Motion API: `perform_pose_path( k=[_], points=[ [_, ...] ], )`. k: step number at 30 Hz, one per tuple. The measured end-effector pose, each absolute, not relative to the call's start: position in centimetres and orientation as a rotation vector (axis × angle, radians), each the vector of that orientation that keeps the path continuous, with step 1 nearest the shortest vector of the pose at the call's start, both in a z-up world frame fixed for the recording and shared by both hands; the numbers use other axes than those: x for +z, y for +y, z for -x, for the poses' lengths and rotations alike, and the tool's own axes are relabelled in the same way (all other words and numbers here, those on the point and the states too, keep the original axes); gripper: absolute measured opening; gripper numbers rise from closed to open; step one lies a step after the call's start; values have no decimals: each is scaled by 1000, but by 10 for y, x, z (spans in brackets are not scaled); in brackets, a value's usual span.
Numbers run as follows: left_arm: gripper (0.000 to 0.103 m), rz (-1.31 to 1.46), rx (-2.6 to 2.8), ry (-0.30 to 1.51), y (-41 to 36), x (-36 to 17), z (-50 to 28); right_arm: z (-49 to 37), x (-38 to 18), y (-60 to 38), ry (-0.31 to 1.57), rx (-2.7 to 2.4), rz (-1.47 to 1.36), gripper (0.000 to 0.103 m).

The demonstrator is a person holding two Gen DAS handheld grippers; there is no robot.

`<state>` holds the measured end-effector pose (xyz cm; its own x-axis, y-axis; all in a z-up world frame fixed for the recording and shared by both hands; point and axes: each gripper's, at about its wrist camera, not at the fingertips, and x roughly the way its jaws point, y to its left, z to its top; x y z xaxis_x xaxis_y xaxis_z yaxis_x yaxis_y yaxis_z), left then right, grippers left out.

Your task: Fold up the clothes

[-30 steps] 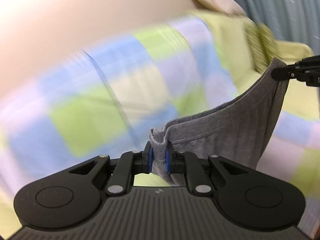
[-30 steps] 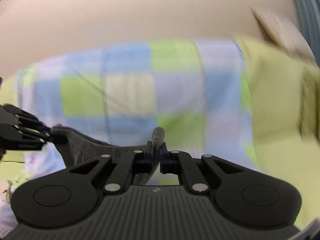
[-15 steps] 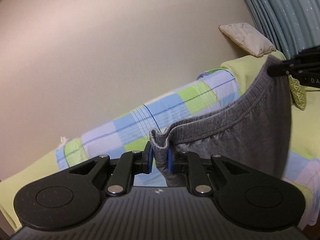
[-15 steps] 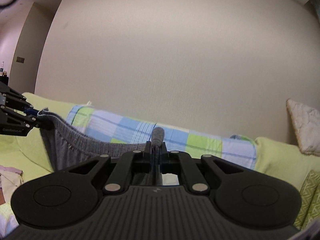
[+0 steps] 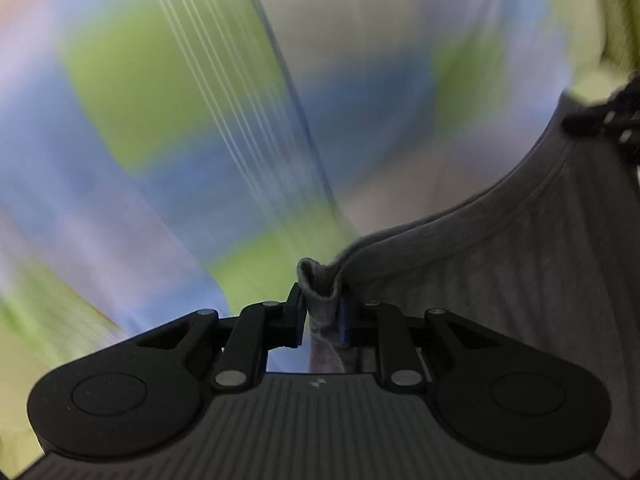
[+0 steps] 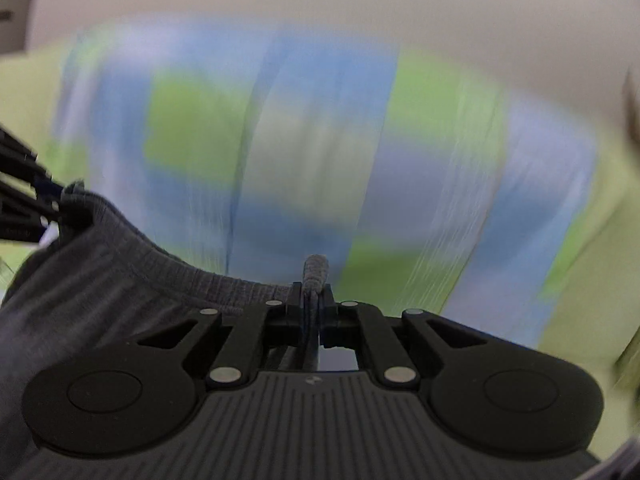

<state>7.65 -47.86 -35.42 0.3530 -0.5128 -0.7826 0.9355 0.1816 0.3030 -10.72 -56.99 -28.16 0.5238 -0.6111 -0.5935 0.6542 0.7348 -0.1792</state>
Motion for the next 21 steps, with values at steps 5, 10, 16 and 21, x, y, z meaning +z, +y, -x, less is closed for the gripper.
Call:
perform_pose_path(
  k=[5, 10, 16, 21],
  points=[
    [22, -926, -1109, 652, -541, -410, -119, 72, -379, -636, 794, -778, -251, 3],
    [22, -898, -1092, 606, -557, -405, -143, 50, -393, -669, 760, -794, -252, 3],
    [40, -997, -1043, 603, -558, -422, -149, 30, -403, -710, 793, -812, -311, 32],
    [60, -1053, -989, 538, -507, -396, -139, 82, -391, -691, 758, -874, -356, 55]
  ],
)
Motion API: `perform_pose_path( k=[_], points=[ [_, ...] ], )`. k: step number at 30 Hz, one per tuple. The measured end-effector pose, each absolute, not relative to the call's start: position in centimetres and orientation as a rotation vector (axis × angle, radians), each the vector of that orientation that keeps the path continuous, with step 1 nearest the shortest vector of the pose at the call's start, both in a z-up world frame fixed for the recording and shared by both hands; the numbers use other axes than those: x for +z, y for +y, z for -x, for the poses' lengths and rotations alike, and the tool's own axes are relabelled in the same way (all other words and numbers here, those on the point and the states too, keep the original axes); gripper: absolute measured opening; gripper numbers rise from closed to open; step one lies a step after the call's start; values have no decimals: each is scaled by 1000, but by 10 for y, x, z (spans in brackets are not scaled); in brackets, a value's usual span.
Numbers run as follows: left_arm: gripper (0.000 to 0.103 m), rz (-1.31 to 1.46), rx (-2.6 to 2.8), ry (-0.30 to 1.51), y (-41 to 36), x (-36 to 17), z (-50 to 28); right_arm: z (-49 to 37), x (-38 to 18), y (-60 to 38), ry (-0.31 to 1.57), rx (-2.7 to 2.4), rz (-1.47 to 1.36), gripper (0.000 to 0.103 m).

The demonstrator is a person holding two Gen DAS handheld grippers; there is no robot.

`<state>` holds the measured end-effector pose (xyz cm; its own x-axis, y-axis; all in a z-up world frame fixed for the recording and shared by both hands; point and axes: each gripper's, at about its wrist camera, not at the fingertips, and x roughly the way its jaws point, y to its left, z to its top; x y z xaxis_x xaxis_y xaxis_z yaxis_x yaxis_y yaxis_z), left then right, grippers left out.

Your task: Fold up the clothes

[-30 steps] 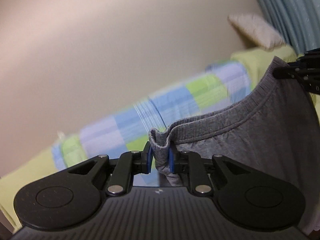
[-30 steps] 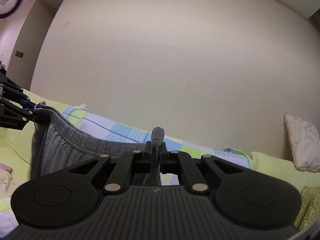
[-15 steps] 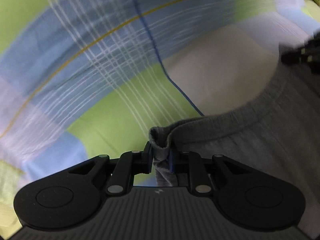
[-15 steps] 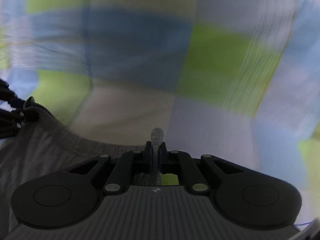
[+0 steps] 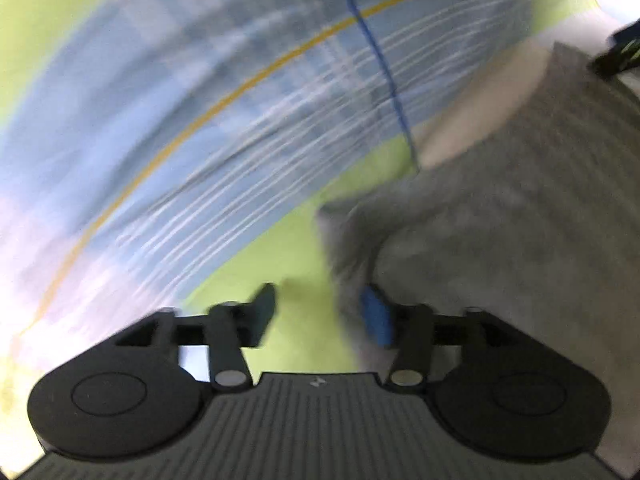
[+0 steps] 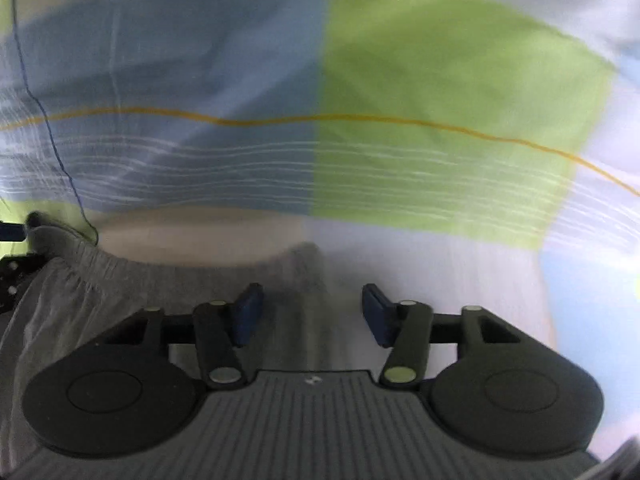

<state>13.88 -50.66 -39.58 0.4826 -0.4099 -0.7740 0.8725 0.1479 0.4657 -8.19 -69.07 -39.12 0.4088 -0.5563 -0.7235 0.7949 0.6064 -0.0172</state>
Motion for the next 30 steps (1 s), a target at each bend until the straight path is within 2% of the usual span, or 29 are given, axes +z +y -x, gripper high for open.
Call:
perform_pose_path(
  k=[5, 8, 10, 13, 18, 25, 26, 28, 29, 30],
  points=[
    [55, -1004, -1055, 598, -413, -343, -72, 196, -358, -632, 708, -820, -482, 56],
    [52, -907, -1201, 767, -352, -323, 17, 255, -355, -588, 725, -728, -619, 46],
    [53, -816, -1249, 872, -318, -320, 71, 292, -362, -550, 762, -658, -726, 37],
    [53, -716, -1228, 1014, -278, -331, 136, 329, -381, -500, 817, -582, -804, 37],
    [50, -585, -1123, 1125, -258, -351, 165, 361, -397, -447, 851, -486, -829, 37],
    [44, -430, -1016, 1216, -298, -381, 141, 370, -401, -457, 725, -522, -959, 33],
    [40, -416, -1014, 1229, -298, -383, 140, 367, -405, -460, 713, -525, -998, 32],
    [12, -420, -1003, 1248, -298, -388, 138, 367, -413, -465, 693, -537, -1066, 28],
    [10, -426, -998, 1248, -298, -390, 139, 363, -420, -468, 689, -536, -1104, 27],
    [3, -419, -1003, 1252, -298, -390, 139, 360, -427, -468, 680, -538, -1138, 23]
  ],
)
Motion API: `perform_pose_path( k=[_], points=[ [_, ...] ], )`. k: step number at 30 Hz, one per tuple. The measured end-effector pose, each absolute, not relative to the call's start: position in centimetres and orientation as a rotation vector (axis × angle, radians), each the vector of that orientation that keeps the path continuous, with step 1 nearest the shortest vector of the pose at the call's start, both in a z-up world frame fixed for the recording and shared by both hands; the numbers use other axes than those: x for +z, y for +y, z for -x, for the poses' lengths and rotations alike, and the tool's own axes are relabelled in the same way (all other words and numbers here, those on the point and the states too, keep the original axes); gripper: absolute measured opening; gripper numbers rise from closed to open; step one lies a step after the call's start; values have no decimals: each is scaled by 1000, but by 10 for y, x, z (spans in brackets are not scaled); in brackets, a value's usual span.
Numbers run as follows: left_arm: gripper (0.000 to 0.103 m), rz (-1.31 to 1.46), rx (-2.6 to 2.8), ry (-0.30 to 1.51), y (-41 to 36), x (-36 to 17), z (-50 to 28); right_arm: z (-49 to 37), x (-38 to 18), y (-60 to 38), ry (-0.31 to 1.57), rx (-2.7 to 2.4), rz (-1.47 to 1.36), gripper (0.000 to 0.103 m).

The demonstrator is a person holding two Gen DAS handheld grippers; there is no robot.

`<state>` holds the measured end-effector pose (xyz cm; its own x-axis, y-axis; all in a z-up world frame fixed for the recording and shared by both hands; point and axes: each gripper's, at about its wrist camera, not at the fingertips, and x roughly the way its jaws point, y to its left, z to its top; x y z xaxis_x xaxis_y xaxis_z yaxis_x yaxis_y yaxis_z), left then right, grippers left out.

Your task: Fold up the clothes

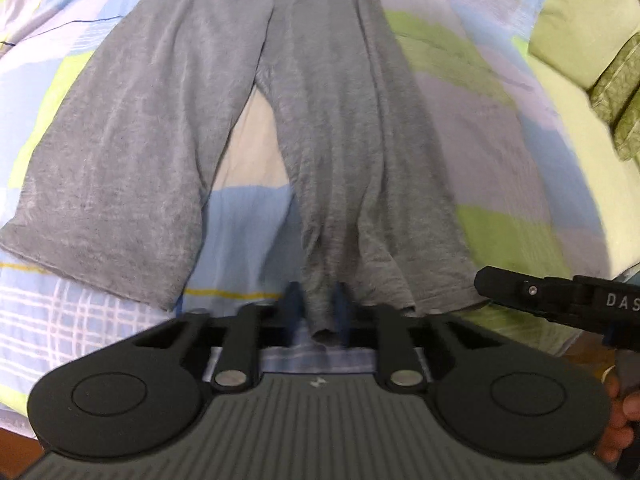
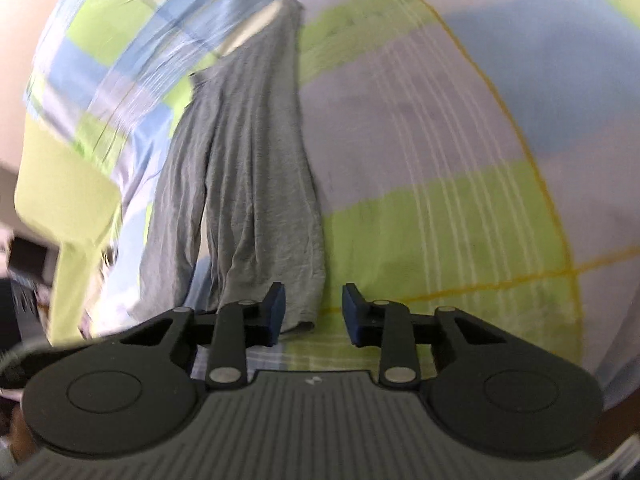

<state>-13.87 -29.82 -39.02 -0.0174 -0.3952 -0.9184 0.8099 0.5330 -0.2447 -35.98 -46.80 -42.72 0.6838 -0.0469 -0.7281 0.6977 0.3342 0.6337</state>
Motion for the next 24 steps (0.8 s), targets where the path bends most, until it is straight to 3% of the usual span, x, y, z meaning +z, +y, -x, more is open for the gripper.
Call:
perform_pose_path(
  k=[3, 7, 12, 15, 19, 24],
  points=[
    [0, -411, -1012, 1252, -304, -394, 136, 354, -438, -464, 665, -530, -1190, 1],
    [0, -352, -1004, 1256, -301, -382, 134, 354, -425, -461, 618, -565, -1127, 1],
    [0, -248, -1057, 1205, -299, -349, 152, 374, -359, -469, 526, -604, -932, 1],
    [0, -281, -1055, 1223, -306, -359, 168, 384, -325, -469, 533, -591, -781, 1],
    [0, -368, -1008, 1284, -304, -388, 175, 390, -362, -463, 691, -617, -742, 1],
    [0, -386, -1072, 1248, -306, -382, 183, 401, -390, -456, 716, -678, -779, 1]
  ],
)
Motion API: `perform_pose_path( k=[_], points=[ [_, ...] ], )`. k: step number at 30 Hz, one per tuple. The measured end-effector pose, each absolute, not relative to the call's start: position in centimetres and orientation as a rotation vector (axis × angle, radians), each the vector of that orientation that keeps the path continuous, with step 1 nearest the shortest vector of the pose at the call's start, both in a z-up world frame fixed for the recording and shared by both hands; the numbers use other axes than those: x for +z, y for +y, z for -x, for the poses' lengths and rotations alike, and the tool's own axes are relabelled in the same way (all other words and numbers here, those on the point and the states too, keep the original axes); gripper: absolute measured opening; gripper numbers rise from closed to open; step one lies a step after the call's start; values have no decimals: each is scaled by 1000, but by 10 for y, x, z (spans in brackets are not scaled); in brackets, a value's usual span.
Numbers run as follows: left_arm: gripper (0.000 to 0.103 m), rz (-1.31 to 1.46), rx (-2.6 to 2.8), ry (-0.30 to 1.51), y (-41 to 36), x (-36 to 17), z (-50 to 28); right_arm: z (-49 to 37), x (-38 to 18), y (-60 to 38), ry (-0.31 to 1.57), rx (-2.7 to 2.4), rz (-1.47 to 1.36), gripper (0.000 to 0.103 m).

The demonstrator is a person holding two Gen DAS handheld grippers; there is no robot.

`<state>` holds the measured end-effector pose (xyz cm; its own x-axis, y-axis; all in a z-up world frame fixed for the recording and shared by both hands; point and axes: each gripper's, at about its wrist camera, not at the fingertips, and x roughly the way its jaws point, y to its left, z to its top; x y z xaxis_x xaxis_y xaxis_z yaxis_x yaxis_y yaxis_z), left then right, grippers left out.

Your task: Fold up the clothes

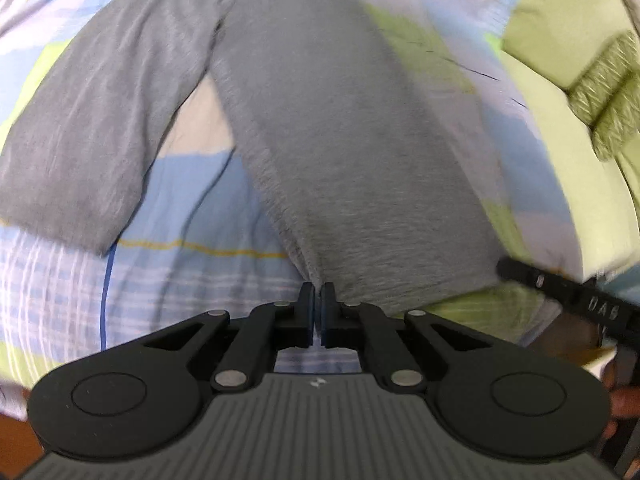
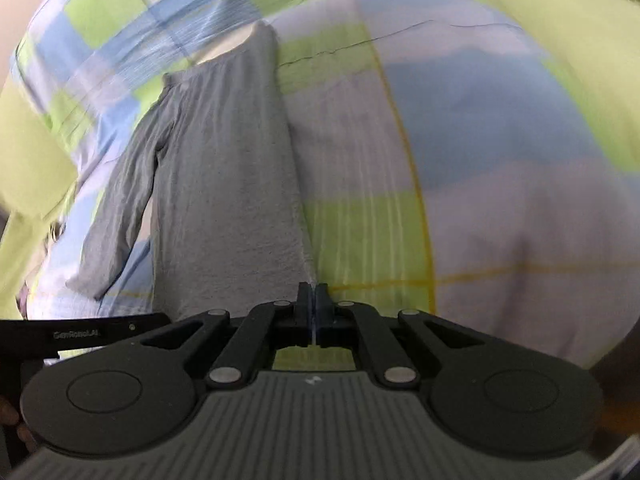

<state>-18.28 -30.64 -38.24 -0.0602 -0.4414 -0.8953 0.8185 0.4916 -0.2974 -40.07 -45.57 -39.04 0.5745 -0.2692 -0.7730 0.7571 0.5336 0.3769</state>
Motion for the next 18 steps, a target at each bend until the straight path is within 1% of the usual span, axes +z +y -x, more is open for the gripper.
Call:
perform_pose_path(
  k=[2, 5, 6, 7, 8, 9, 10, 11, 12, 13, 15, 17, 18],
  points=[
    [0, -404, -1082, 1267, -312, -388, 189, 400, -379, -453, 699, -688, -704, 1],
    [1, -401, -1068, 1287, -311, -394, 191, 398, -391, -462, 774, -691, -716, 1],
    [9, -397, -1075, 1303, -310, -391, 188, 398, -402, -468, 828, -680, -762, 2],
    [25, -393, -1094, 1328, -306, -386, 185, 397, -403, -472, 845, -683, -795, 2],
    [32, -394, -1108, 1346, -303, -381, 181, 397, -400, -474, 842, -695, -821, 4],
    [39, -410, -1118, 1342, -298, -375, 178, 397, -395, -474, 844, -710, -826, 17],
    [40, -439, -1131, 1319, -287, -363, 171, 397, -389, -473, 848, -727, -820, 32],
    [40, -467, -1126, 1284, -276, -353, 164, 396, -380, -470, 845, -755, -811, 37],
    [40, -486, -1103, 1252, -267, -344, 153, 394, -369, -465, 839, -791, -800, 40],
    [40, -492, -1070, 1232, -262, -339, 139, 395, -363, -462, 826, -799, -801, 40],
    [40, -483, -1001, 1217, -250, -330, 108, 386, -349, -451, 742, -713, -881, 40],
    [40, -447, -899, 1217, -229, -324, 61, 367, -344, -441, 687, -609, -964, 39],
    [43, -433, -862, 1218, -224, -326, 42, 351, -346, -433, 657, -547, -1017, 38]
  ],
)
